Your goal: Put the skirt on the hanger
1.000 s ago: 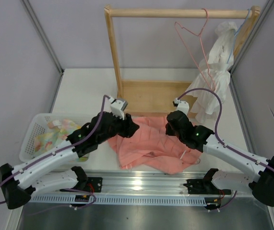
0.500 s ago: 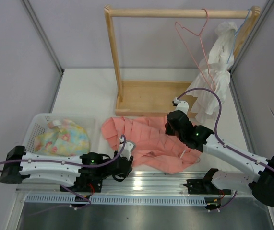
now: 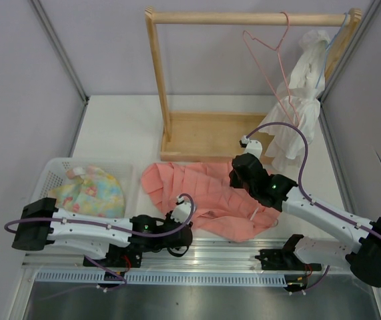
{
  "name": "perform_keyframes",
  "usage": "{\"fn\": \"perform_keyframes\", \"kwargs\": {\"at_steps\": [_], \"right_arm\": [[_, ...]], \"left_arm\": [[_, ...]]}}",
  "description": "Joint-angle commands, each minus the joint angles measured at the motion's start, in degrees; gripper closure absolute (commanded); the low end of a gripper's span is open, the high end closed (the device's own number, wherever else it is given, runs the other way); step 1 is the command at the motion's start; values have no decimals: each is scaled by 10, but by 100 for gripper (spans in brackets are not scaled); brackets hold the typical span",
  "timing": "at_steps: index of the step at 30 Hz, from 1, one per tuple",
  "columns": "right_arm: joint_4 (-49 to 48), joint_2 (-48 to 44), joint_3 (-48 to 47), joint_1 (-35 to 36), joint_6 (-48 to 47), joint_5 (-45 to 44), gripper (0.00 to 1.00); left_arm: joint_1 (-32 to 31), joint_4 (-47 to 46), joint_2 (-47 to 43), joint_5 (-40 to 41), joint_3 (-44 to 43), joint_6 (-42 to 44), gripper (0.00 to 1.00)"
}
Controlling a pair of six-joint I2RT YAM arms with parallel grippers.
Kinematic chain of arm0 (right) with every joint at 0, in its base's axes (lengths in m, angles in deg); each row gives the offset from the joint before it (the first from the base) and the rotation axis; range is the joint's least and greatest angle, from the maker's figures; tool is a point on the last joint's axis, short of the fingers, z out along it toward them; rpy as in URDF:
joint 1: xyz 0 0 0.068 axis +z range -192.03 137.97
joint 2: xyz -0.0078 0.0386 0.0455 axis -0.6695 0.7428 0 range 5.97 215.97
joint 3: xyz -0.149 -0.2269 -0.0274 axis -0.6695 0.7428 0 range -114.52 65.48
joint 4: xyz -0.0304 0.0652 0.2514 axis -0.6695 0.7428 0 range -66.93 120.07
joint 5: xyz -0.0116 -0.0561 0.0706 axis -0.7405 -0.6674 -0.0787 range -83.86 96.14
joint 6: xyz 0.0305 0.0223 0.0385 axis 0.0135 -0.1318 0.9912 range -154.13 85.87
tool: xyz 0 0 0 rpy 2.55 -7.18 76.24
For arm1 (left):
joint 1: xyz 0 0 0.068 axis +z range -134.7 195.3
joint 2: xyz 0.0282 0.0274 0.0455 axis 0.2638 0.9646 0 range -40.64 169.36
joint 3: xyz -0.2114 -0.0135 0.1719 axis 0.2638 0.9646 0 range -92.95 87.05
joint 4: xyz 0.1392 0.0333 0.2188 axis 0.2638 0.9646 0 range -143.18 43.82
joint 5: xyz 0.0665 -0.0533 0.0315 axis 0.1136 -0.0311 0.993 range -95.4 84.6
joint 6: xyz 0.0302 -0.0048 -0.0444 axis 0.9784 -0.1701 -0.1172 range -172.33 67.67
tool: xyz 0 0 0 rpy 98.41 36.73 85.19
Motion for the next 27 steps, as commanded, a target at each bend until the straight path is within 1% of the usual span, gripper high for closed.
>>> {"fn": "perform_keyframes", "kwargs": {"at_steps": [1,5,9,17,21,27], "right_arm": [[-18,-3,-2,-3,-9,-8,100],[-19,-2,-1,-4,-8,-7,100],[-19,-3,2,-4,-7,-5,100],[-21,-5,4,-7,-7,-4,100],[-21,-5,5,-7,-6,-3,100],[-24,-5,8,-8,-5,-1,100]], "left_arm": [[-5,-34,19,8,-23,28,57],[-5,-53,35,1,-20,35,56],[-5,-50,54,10,-22,29,56],[7,-72,63,8,-15,43,55],[16,-94,67,-9,-6,51,55],[27,-100,74,-12,5,49,56]]}}
